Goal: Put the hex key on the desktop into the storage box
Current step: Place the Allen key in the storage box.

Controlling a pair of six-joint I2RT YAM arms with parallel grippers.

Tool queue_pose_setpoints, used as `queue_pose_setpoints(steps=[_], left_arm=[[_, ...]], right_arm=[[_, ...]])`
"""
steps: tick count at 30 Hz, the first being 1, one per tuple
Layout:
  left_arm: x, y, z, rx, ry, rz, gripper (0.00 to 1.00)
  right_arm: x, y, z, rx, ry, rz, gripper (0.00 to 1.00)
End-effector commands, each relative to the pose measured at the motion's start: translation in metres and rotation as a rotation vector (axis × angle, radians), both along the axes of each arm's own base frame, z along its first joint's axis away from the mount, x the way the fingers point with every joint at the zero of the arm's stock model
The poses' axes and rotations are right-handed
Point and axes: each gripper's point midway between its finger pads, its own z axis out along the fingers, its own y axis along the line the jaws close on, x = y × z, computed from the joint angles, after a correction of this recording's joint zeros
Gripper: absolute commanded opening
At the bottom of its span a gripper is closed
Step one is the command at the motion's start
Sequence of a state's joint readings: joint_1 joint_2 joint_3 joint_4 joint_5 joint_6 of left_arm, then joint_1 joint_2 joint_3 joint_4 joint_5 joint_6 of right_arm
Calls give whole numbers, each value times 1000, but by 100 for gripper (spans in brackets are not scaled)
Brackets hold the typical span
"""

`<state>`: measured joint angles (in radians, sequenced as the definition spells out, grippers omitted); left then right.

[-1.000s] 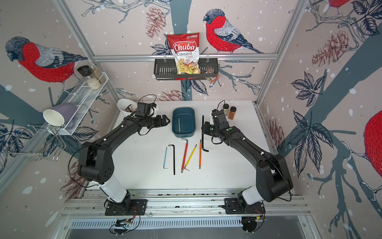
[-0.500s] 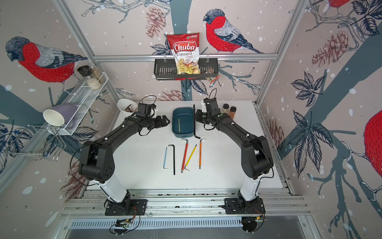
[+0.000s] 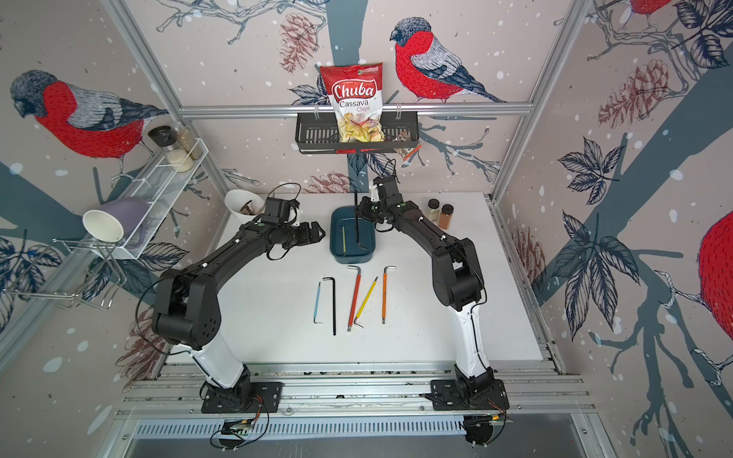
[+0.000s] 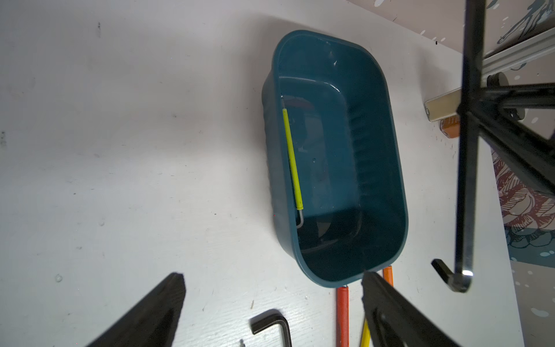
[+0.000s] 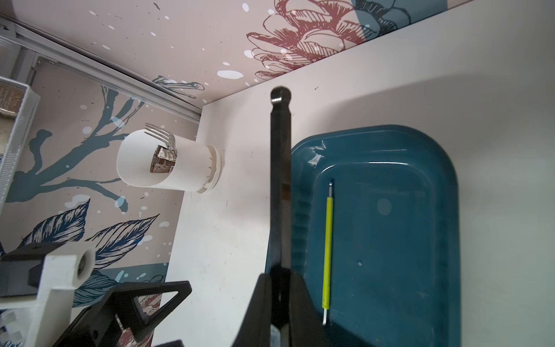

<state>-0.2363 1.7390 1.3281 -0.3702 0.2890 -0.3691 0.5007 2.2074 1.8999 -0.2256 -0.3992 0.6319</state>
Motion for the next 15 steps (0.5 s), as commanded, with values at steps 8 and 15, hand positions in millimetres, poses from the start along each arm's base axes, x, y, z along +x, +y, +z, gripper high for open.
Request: queue_pose_setpoints(steps=[8, 15], left_arm=[[0, -2, 1, -16, 2, -8, 95], [-1, -4, 2, -23, 0, -11, 95]], right_arm=[[27, 15, -34, -18, 35, -32, 0], [29, 12, -68, -96, 52, -50, 0]])
